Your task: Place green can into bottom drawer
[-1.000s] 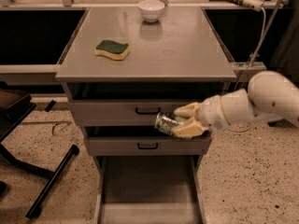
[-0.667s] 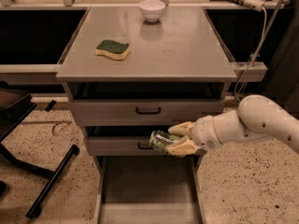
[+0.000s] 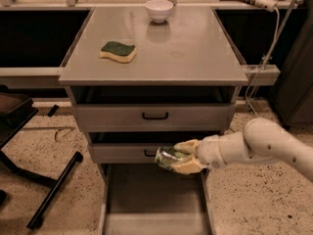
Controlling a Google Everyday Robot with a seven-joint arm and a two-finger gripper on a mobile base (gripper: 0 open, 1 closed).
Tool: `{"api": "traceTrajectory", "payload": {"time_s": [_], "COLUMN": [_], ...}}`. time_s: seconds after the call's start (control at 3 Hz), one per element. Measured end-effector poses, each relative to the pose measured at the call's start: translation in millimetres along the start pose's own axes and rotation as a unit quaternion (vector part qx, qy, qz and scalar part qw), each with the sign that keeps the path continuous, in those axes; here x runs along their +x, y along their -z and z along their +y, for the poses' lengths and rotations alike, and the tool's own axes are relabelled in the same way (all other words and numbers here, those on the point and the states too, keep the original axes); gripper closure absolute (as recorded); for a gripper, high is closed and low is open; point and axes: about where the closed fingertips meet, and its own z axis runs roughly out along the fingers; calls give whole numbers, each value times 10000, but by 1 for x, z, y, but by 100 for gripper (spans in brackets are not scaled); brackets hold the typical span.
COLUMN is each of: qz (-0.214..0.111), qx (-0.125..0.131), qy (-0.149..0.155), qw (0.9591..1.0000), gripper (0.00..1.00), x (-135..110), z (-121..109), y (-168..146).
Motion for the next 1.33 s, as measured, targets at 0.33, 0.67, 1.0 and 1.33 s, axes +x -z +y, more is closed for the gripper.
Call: {"api": "traceTrajectory", "payload": {"time_s": [0.33, 0.67, 1.0, 1.33], "qz": [-201, -274, -274, -498], "qx": [191, 313, 313, 454], "qy": [-102, -207, -207, -6], "qw": [9996, 9989, 9989, 9977], "gripper": [100, 100, 100, 100], "x": [66, 118, 118, 137], "z": [1, -2, -2, -14], "y": [-46, -89, -89, -108]}}
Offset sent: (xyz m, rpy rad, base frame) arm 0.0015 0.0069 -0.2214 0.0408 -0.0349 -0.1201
